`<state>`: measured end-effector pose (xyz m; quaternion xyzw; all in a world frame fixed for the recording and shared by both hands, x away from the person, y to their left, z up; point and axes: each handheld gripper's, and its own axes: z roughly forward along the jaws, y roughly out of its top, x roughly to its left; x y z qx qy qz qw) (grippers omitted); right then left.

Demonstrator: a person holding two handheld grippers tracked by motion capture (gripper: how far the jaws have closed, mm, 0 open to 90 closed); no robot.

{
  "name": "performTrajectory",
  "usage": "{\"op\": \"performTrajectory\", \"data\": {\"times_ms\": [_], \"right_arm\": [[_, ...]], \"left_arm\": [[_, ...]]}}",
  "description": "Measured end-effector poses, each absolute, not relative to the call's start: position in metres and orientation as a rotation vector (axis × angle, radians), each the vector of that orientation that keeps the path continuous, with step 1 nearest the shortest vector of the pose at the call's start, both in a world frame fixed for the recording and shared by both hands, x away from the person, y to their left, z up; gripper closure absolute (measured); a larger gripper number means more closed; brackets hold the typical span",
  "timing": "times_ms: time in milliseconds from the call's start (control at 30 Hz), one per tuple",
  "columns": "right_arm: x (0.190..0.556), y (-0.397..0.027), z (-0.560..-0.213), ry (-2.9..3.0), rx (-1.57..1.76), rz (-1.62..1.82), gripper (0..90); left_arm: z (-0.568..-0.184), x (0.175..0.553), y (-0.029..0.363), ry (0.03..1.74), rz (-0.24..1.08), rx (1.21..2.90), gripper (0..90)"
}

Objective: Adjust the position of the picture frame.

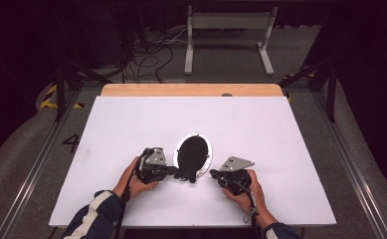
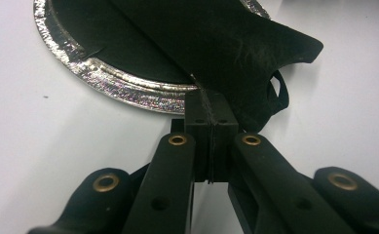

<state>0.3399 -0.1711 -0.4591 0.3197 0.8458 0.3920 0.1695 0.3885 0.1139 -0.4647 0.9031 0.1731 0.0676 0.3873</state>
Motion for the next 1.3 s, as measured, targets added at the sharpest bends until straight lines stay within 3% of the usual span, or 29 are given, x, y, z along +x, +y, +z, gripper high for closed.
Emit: {"op": "performTrajectory", "data": {"times_ms": [467, 1300], "right_arm": [[0.339, -0.161, -0.463, 2.454, 0.873, 1.102, 90.0], [0.334, -0.190, -0.462, 2.466, 0.916, 1.123, 90.0]], "left_arm": [[-0.466, 0.386, 0.095, 0.412, 0.154, 2.284, 89.8], [-0.465, 0.387, 0.067, 0.405, 0.140, 2.291, 90.0]]}}
